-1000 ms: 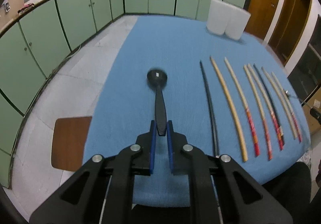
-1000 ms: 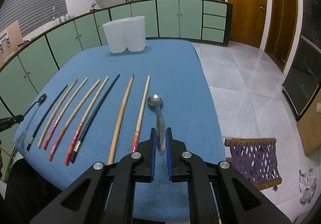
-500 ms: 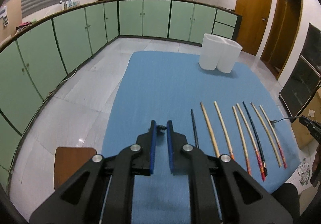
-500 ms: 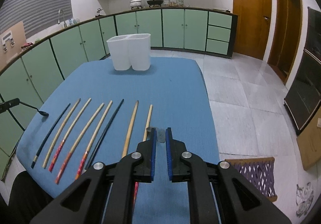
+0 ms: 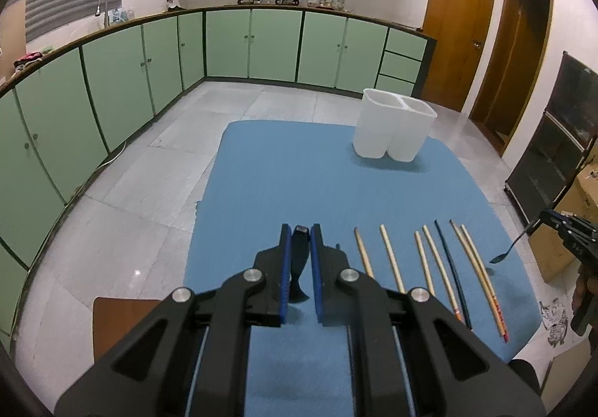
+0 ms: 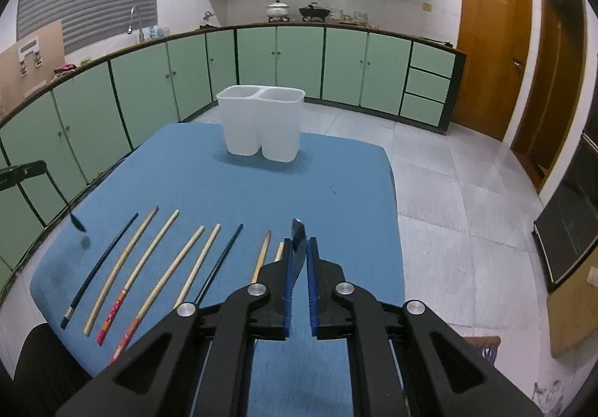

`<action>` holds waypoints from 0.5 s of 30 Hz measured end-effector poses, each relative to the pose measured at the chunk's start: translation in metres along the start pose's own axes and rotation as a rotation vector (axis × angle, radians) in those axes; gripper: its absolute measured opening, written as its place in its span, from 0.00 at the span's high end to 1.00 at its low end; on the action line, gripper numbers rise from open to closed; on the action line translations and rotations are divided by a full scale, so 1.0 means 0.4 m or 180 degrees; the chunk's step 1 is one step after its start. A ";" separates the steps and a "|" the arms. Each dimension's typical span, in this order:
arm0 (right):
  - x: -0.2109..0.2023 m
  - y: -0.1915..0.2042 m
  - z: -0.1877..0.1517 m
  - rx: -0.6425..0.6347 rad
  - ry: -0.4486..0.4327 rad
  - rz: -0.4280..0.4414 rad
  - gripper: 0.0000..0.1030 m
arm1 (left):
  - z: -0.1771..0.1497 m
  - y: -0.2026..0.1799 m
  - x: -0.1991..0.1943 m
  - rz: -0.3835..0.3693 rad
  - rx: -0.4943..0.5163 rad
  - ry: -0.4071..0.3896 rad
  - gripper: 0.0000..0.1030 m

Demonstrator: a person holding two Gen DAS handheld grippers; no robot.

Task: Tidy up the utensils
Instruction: 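Lift the ladle with the left tool while the right tool lifts the spoon toward the holder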

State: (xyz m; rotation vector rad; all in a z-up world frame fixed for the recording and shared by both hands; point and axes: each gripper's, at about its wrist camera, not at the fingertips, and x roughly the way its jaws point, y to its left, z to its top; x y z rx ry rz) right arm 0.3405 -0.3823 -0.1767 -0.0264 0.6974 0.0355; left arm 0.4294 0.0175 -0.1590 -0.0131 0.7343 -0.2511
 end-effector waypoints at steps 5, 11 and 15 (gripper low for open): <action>-0.002 0.003 0.009 0.0004 -0.0027 0.0013 0.94 | 0.006 -0.011 -0.001 -0.0038 0.0026 -0.0016 0.91; -0.011 0.006 0.024 -0.0042 -0.0048 0.0039 0.94 | 0.032 -0.039 0.020 -0.0182 0.0099 0.0050 0.91; -0.018 0.002 0.067 -0.0073 -0.0065 0.0110 0.94 | 0.076 -0.075 0.034 -0.0283 0.0198 0.0038 0.91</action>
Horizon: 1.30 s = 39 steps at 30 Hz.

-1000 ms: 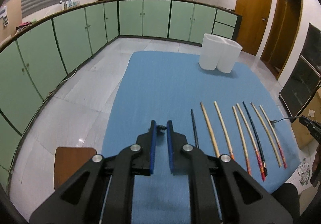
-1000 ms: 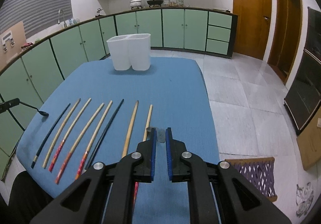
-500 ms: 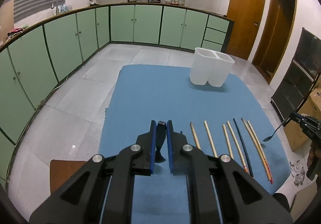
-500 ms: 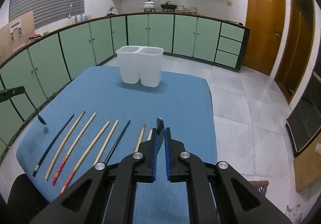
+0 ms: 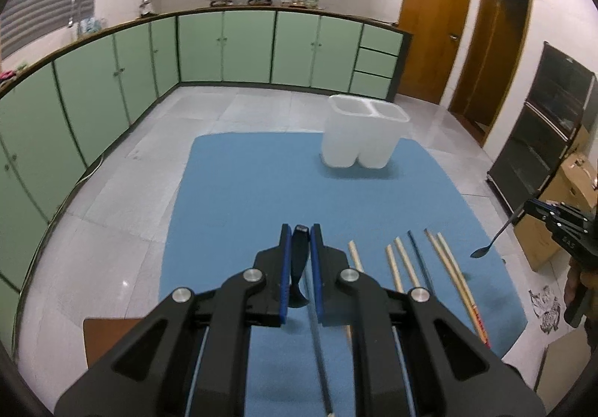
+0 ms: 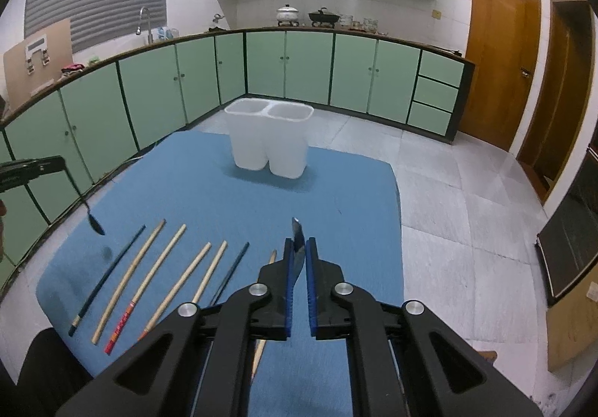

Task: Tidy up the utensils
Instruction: 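Lift the ladle with the left tool while the right tool lifts the spoon toward the holder, then lower the ladle into the white holder and open the left tool while the right tool drops the spoon in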

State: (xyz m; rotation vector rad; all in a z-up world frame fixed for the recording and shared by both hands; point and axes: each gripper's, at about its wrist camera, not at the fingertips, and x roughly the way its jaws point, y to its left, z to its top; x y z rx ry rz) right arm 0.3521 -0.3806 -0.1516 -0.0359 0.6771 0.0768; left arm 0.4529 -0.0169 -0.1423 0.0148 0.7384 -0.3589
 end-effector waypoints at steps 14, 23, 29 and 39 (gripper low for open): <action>0.088 0.023 0.335 -0.0273 -0.0234 0.0236 0.94 | 0.395 -0.148 0.122 -0.0327 0.0220 -0.0363 0.91; 0.269 0.005 0.560 -0.0282 -0.0313 0.0180 0.95 | 0.585 -0.207 0.323 -0.0294 0.0238 -0.0417 0.91; 0.431 -0.007 0.535 -0.0260 -0.0079 0.0176 0.95 | 0.561 -0.206 0.482 -0.0294 0.0211 -0.0181 0.91; 0.422 -0.027 0.479 -0.0179 -0.0119 0.0261 0.95 | 0.492 -0.155 0.516 -0.0217 0.0159 -0.0132 0.56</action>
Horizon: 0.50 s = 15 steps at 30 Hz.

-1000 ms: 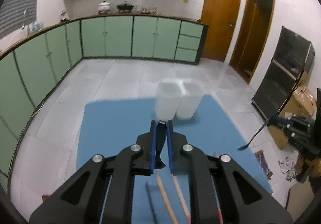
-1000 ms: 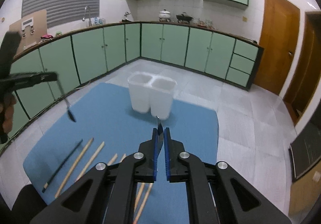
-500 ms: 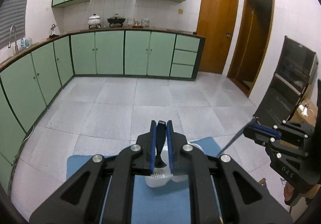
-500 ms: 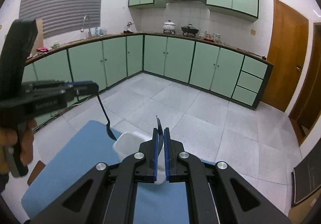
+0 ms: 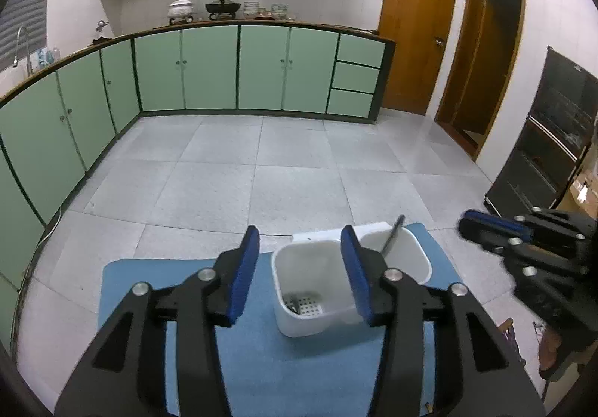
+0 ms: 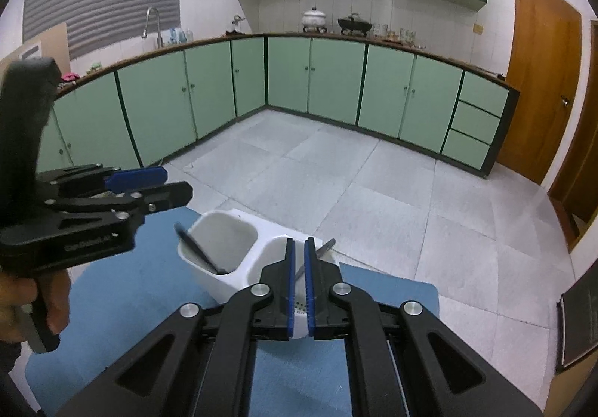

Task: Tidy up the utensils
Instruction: 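Lower the ladle into the white holder and open the left tool while the right tool drops the spoon in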

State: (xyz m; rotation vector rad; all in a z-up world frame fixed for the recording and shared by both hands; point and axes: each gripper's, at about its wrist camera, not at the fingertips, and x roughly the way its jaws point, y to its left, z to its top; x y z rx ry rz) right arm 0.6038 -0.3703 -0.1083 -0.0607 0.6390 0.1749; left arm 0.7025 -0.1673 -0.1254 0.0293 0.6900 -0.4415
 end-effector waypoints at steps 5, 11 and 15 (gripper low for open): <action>-0.162 -0.011 0.001 0.0143 -0.0238 0.0078 0.93 | 0.011 0.015 -0.121 -0.0061 -0.0054 -0.0159 0.47; -0.379 0.028 -0.161 0.0160 -0.0323 0.0071 0.89 | -0.151 0.009 -0.403 0.0123 0.0142 -0.0341 0.27; -0.500 0.090 -0.346 0.0127 -0.0280 -0.0069 0.82 | -0.349 0.030 -0.569 0.0172 0.0027 -0.0311 0.22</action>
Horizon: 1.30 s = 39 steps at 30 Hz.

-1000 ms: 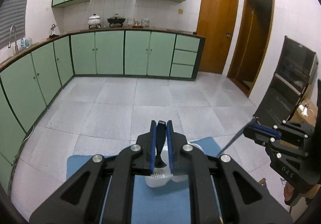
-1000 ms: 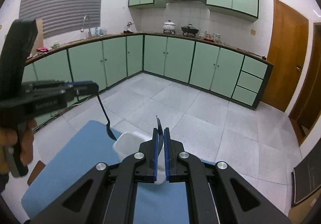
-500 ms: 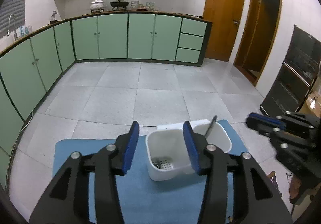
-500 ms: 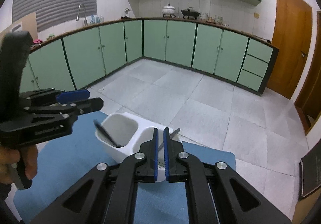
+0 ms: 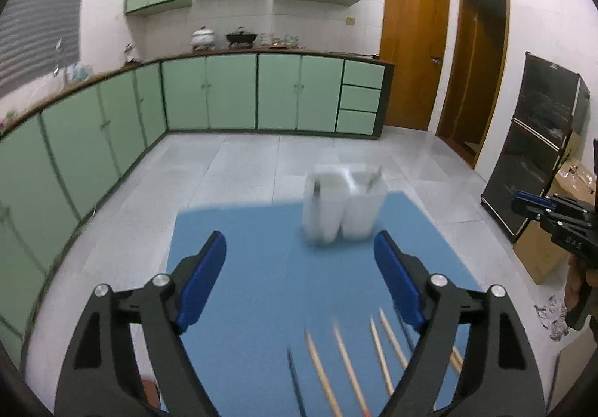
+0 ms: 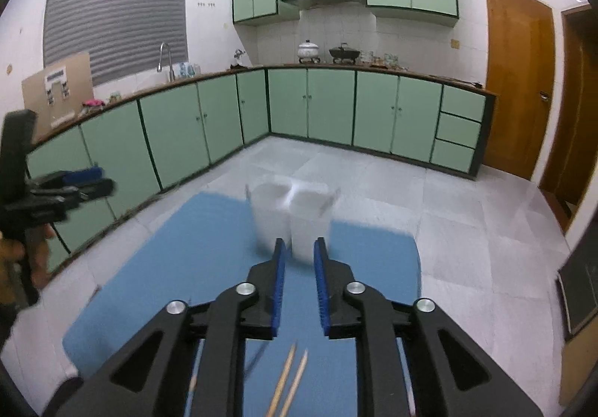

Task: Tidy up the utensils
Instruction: 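Lower the ladle into the white holder and open the left tool while the right tool drops the spoon in, then move both open tools back over the row of chopsticks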

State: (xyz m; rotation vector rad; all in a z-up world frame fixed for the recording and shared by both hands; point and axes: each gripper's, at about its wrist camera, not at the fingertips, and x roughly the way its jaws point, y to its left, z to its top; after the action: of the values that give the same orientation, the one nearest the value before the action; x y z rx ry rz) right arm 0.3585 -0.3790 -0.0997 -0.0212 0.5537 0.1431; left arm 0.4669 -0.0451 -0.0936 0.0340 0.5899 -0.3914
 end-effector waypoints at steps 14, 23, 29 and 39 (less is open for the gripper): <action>-0.218 0.177 -0.403 0.0275 0.0348 -0.0082 0.74 | -0.482 -0.022 -0.262 0.0454 -0.0157 0.0262 0.19; -0.095 0.333 -0.499 0.0348 0.0634 0.0239 0.75 | -0.601 -0.024 -0.194 0.0448 -0.0262 0.0713 0.20; -0.016 0.364 -0.566 0.0295 0.0823 0.0100 0.78 | -0.616 -0.030 -0.133 0.0435 -0.0248 0.0814 0.24; 0.037 0.359 -0.563 0.0365 0.0772 -0.0039 0.84 | -0.662 -0.053 -0.056 0.0421 -0.0169 0.1003 0.37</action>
State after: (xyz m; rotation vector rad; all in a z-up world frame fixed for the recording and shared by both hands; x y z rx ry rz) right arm 0.2333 -0.2481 -0.2964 0.0704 0.8031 0.0970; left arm 0.3003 -0.0191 -0.3002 0.0845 0.9039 -0.2424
